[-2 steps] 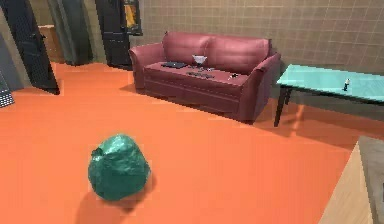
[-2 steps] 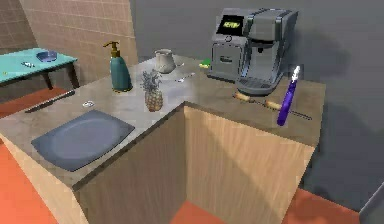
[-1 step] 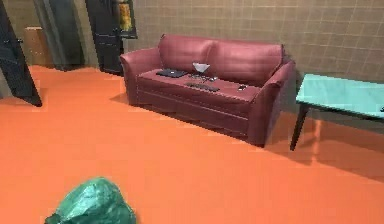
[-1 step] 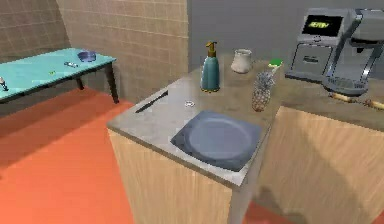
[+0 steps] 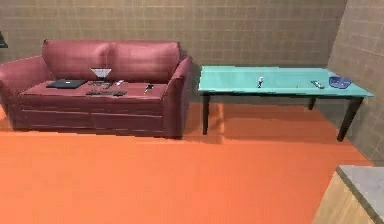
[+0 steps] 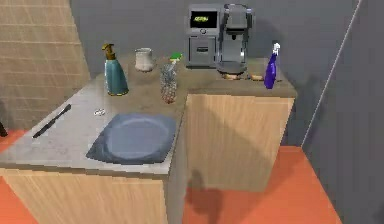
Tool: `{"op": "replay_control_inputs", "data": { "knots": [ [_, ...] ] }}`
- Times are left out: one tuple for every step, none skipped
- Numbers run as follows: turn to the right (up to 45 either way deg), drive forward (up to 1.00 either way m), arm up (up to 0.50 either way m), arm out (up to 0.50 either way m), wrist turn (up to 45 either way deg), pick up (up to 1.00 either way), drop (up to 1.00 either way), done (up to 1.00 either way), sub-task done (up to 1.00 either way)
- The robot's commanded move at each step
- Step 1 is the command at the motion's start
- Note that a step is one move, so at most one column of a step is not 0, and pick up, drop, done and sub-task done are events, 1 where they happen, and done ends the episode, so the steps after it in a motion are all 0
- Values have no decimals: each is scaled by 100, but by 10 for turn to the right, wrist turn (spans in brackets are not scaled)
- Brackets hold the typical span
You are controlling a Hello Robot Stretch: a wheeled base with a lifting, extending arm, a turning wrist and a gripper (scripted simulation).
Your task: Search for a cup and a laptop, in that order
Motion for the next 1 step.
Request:
{"op": "replay_control_inputs", "data": {
  "knots": [
    [0,75,0,0,0,0,0,0,0]
  ]
}}
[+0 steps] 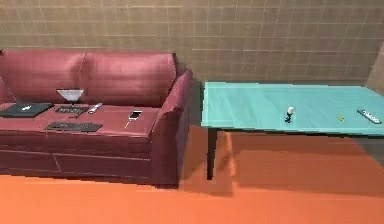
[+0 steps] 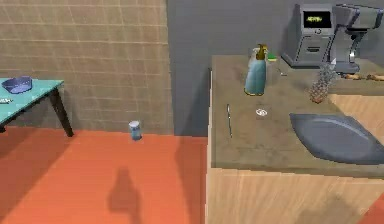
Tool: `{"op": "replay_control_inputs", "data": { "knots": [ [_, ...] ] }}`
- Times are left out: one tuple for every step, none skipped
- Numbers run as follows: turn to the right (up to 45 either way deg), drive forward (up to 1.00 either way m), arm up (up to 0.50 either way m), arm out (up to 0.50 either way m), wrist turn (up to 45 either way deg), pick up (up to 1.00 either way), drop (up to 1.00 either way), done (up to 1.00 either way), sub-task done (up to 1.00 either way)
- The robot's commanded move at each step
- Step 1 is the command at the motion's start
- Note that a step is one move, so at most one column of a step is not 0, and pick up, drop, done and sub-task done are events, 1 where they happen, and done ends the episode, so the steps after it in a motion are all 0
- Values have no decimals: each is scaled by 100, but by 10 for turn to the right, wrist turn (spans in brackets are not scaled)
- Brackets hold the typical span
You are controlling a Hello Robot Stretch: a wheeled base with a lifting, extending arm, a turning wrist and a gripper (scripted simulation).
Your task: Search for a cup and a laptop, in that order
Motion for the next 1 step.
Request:
{"op": "replay_control_inputs", "data": {
  "knots": [
    [-360,0,0,0,0,0,0,0,0]
  ]
}}
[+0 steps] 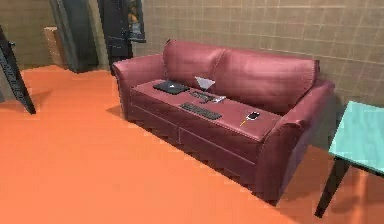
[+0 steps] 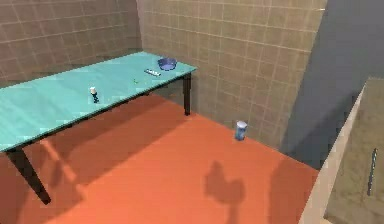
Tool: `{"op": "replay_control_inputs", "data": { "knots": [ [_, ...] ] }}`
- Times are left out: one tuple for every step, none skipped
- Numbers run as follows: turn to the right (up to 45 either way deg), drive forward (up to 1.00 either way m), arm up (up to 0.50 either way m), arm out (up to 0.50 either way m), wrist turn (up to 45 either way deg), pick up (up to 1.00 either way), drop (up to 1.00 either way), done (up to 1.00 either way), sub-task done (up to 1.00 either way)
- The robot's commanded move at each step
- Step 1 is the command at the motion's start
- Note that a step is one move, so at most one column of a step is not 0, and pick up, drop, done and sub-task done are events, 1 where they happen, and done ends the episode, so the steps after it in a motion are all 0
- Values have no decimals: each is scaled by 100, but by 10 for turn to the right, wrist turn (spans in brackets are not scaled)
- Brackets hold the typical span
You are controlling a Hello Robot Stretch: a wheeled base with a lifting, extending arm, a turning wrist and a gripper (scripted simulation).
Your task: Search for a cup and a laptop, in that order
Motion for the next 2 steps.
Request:
{"op": "replay_control_inputs", "data": {
  "knots": [
    [0,85,0,0,0,0,0,0,0],
    [0,0,0,0,0,0,0,100,0]
  ]
}}
